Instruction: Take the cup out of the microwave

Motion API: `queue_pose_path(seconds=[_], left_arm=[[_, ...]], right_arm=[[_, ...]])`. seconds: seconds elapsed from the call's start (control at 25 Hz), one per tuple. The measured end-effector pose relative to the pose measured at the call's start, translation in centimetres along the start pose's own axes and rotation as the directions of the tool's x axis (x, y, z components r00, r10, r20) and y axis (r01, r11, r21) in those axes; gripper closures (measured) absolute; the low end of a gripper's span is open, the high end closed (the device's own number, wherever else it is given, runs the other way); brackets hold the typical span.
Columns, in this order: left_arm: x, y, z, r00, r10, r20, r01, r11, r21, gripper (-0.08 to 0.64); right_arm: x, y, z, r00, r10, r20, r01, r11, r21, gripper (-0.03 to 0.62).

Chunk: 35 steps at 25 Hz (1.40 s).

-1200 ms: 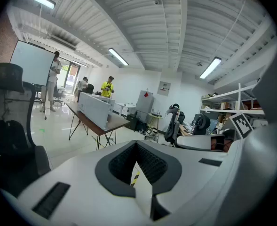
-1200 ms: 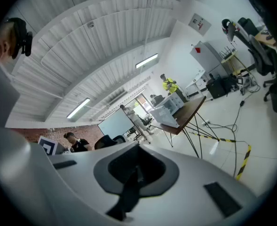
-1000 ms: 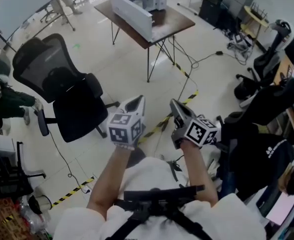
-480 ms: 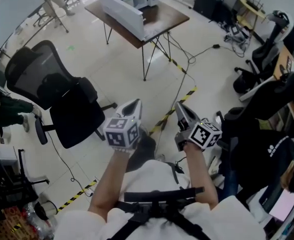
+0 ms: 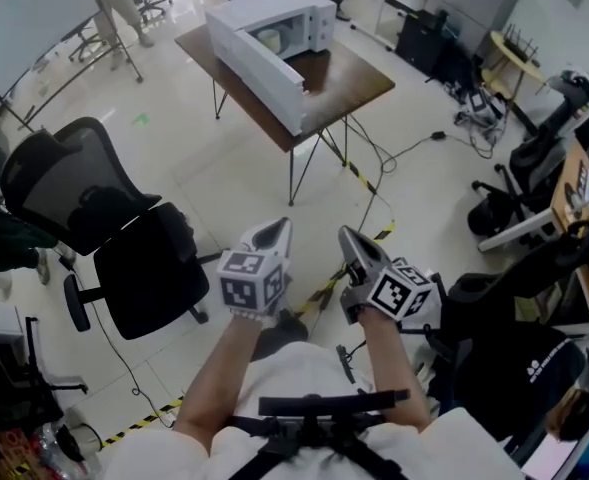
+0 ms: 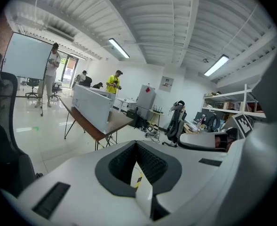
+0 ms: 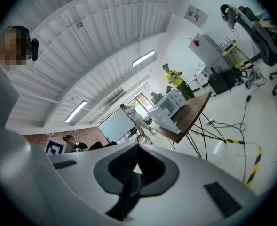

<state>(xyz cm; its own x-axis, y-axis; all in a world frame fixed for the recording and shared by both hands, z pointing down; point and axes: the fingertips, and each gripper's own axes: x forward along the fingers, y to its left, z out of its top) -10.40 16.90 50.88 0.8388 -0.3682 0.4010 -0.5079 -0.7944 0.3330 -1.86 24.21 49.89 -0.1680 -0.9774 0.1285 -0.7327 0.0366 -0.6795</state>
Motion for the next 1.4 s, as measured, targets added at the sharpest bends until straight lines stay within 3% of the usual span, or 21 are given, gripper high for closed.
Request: queue_pose_path(seconds=[0.28,0.76,1.12,1.4], left_arm=[[4.2,5.5,4.5,1.000,0.018,-0.005,-0.018,1.000,-0.001,0.568],[7.0,10.8,8.6,0.999,0.036,0.013,-0.036,0.999,0.000,0.568],[10.3,14.3,12.6,0.990,0.128,0.053,-0.126,0.991,-0.035,0.568],[15.0,18.2,16.5,0.982,0.178,0.057,-0.177,0.984,-0.017,0.568]], right_arm=[[7.5,-1.1,4.1,1.000,0.001,0.019,0.000,1.000,-0.027,0.592],[12.8,-1.3,8.7,0.996,-0.023,0.089,0.029,0.997,-0.069,0.589],[16.8,-2.4,13.6,0.994,-0.004,0.113,0.018,0.992,-0.124,0.563],[23.0,-5.3,17.4,0.995,0.020,0.097,-0.004,0.988,-0.157,0.577]])
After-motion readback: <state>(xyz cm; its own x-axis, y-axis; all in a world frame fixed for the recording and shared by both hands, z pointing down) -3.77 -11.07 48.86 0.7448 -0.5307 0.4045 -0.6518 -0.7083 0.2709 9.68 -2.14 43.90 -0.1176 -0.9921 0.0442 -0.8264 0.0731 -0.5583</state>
